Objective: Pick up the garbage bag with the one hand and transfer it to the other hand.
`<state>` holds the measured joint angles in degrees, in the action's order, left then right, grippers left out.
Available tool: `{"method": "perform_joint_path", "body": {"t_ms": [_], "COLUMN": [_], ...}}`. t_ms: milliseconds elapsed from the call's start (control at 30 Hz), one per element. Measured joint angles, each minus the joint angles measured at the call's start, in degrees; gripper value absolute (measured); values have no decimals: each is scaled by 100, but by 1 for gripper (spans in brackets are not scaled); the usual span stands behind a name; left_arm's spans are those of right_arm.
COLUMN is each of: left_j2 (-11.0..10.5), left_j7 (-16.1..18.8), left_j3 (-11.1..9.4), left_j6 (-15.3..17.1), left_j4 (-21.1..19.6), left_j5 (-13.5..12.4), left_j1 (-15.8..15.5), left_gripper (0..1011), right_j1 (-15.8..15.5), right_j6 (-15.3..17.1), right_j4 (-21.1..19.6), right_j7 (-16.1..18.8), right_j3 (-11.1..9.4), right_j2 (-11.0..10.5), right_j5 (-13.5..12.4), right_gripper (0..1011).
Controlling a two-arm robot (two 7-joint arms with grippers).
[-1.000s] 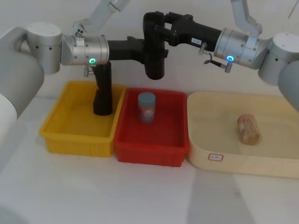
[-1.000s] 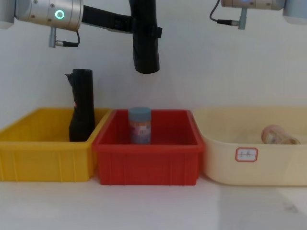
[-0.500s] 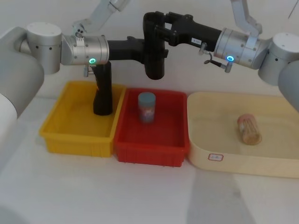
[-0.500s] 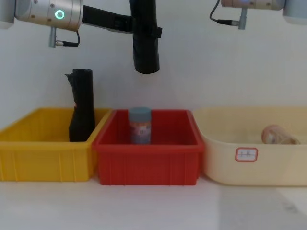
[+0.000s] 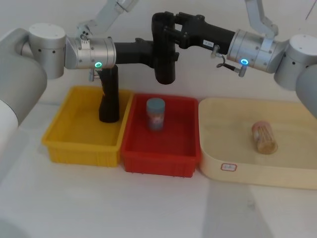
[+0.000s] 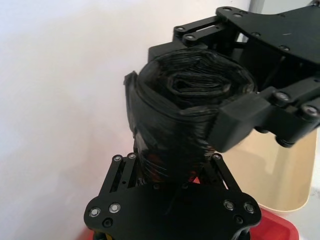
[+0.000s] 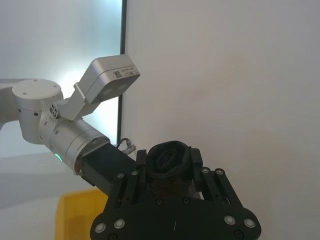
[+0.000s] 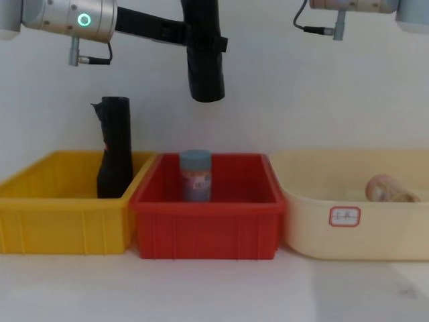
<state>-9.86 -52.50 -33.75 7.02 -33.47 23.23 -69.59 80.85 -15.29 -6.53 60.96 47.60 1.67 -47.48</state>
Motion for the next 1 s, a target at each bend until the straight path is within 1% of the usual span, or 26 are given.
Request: {"method": "perform_joint_path", "body": {"t_ms": [67, 100, 133, 267, 333, 433, 467, 533, 833, 867, 1000], "left_j2": [-5, -10, -10, -18, -19, -15, -13, -9, 12, 15, 20], "left_j7": [-11, -22, -29, -60, -80, -101, -109, -117, -108, -96, -60], "left_j3": [-5, -9, -10, -16, -18, -21, -23, -23, -32, -34, -37], "left_j6": [-36, -68, -83, -146, -178, -209, -222, -233, -272, -274, -276], "left_j4": [-20, -46, -54, -116, -155, -204, -226, -250, -383, -401, -430], "left_j5": [-13, -21, -24, -33, -33, -28, -23, -14, 35, 40, 54], "left_j1": [10, 22, 25, 54, 71, 90, 99, 108, 154, 160, 168], "left_gripper": [469, 469, 469, 469, 471, 469, 471, 469, 469, 471, 469], "right_j1": [-37, -82, -82, -246, -267, -377, -377, -459, -682, -682, -782], "right_j6": [33, 67, 67, 200, 224, 303, 303, 375, 568, 568, 646], "right_j4": [-107, -253, -253, -746, -815, -1142, -1142, -1378, -1985, -1985, -2226], "right_j7": [-53, -111, -111, -358, -399, -548, -548, -660, -933, -933, -1032], "right_j3": [31, 63, 63, 131, 137, 159, 159, 170, 168, 168, 152], "right_j2": [-45, -107, -107, -318, -348, -489, -489, -591, -854, -854, -960], "right_j5": [-17, -31, -31, -64, -68, -80, -80, -87, -100, -100, -106], "right_gripper": [497, 496, 496, 496, 496, 496, 496, 496, 496, 496, 494]}}
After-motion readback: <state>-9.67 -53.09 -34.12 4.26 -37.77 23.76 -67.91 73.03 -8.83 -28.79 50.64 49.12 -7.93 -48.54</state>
